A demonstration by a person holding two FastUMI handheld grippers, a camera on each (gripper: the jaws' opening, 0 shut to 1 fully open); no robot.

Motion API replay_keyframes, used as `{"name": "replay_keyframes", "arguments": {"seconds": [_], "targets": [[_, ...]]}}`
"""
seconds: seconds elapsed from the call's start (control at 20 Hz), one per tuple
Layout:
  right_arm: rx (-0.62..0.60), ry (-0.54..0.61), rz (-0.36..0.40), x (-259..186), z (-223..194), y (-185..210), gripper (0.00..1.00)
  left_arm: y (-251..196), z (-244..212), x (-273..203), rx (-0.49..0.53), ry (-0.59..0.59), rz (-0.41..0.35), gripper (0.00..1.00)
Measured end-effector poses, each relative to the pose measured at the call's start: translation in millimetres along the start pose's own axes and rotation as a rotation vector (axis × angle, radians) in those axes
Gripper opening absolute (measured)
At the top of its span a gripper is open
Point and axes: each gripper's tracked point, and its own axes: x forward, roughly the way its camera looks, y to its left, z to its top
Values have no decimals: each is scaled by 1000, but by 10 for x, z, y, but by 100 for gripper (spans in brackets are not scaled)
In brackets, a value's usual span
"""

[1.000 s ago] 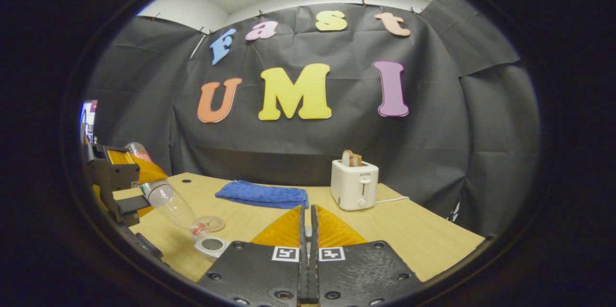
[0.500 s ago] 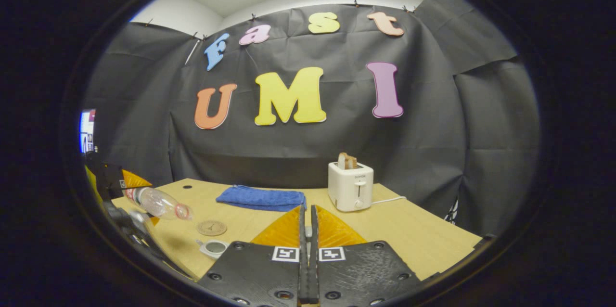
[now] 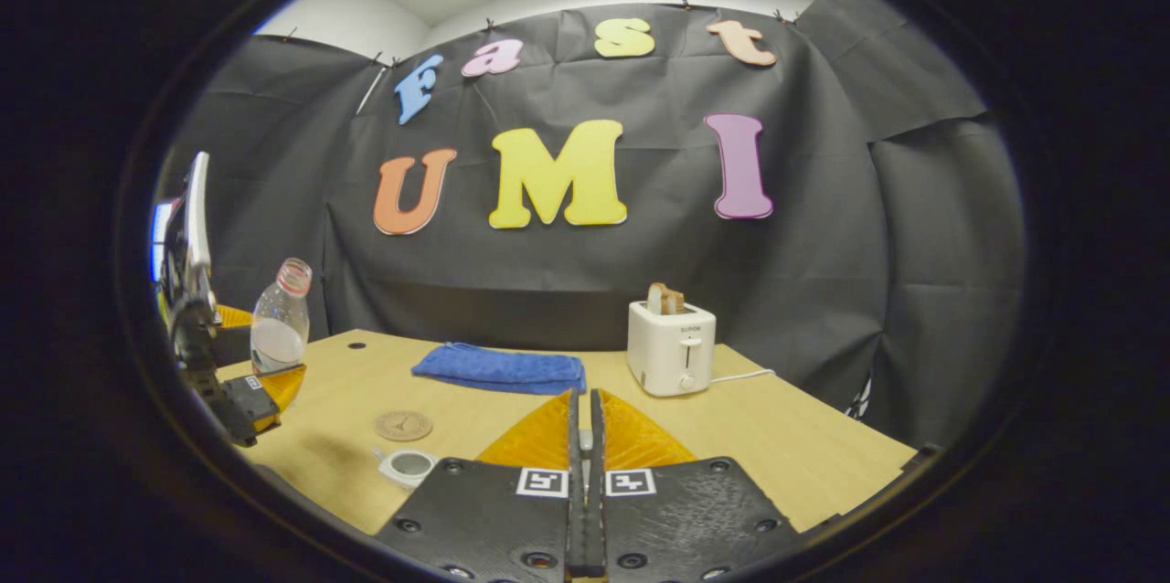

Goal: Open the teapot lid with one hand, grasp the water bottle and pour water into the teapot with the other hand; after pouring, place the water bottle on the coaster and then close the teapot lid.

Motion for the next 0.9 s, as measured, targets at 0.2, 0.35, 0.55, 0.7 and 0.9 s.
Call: {"name": "replay_keyframes", "arguments": {"seconds": [0.2, 0.35, 0.55, 0.7, 0.9], "targets": [[5, 2, 0, 4, -11, -7, 0, -127, 143, 66, -158, -79, -28, 76], [9, 8, 2, 17, -36, 3, 0, -220, 224, 122, -282, -105, -61, 76], [3, 12, 12, 23, -58, 49, 0, -329, 197, 282, -417, -87, -100, 76], [-2, 17, 11, 48, -88, 51, 0, -289, 217, 500, -519, -100, -140, 77], [1, 28, 7, 73, -130, 28, 0, -304, 153, 847, -603, -67, -181, 77]]}}
